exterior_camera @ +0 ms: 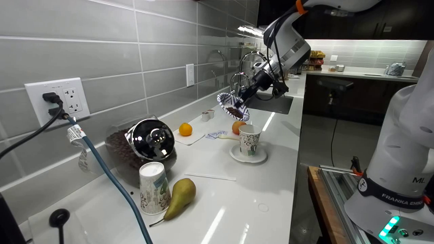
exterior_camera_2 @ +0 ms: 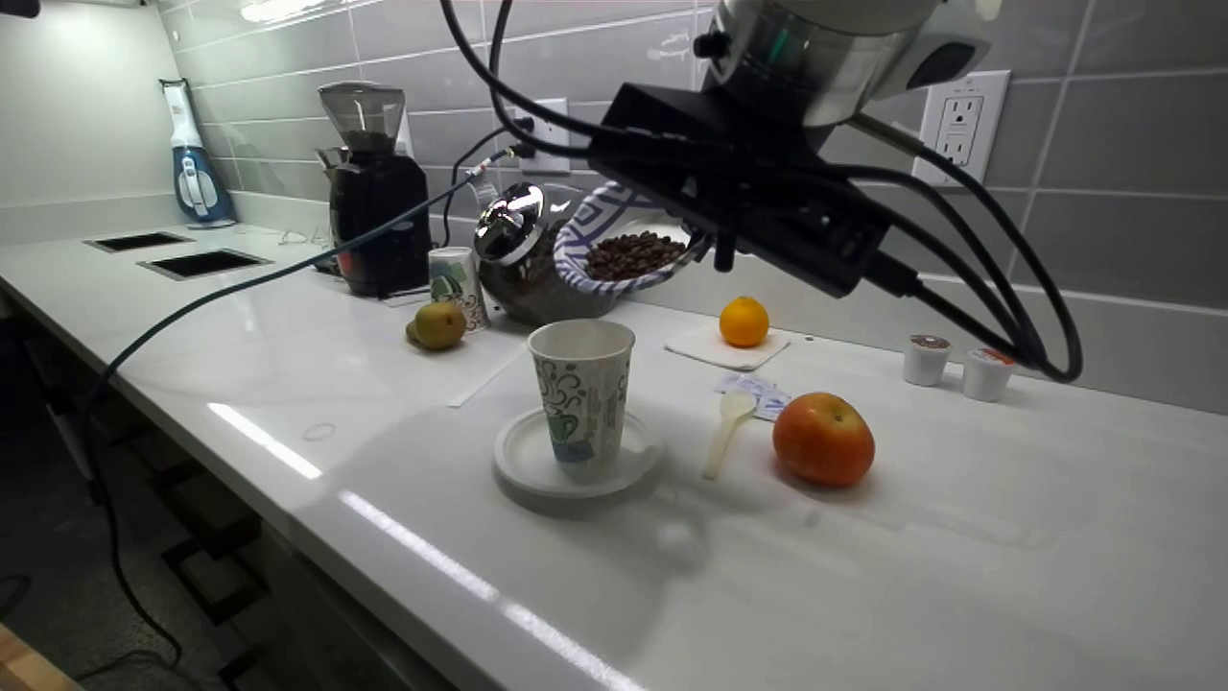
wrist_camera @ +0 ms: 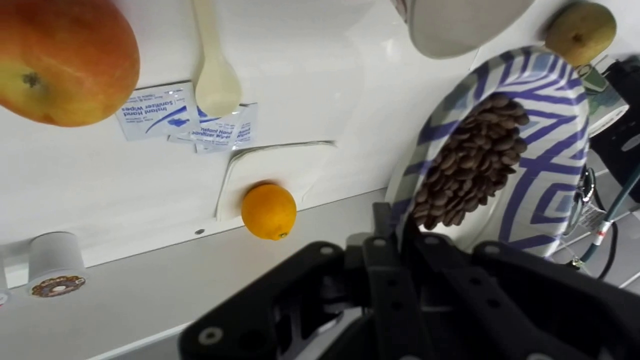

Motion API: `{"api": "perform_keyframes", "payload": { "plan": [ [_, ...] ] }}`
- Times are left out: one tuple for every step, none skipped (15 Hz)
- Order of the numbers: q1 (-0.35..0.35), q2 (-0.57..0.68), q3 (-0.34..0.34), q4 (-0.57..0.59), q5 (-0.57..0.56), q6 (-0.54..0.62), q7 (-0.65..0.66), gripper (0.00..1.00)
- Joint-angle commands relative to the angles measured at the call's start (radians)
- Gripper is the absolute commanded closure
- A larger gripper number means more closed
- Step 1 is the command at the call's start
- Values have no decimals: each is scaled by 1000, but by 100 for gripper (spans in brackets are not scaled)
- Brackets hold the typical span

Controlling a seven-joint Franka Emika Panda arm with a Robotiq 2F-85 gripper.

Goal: Pour the contents in the bowl into the coffee cup.

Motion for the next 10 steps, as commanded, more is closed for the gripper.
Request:
{"api": "perform_keyframes", "payload": {
  "plan": [
    [5, -5, 11, -8, 14, 31, -34, 98],
    [6, -6, 14, -11, 16, 43, -49, 99],
    [7, -6, 15, -13, 20, 50, -67, 99],
    [9, -9, 17, -16, 23, 57, -81, 99],
    [10, -11, 17, -19, 27, 61, -100, 99],
    [13, -13, 18, -22, 35, 68, -122, 99],
    [15, -15, 17, -24, 41, 67, -143, 99],
    [16, -18, 16, -27, 46, 65, -167, 99],
    [17, -21, 14, -30, 54, 58, -188, 99],
    [17, -23, 14, -33, 64, 59, -211, 99]
  ]
}}
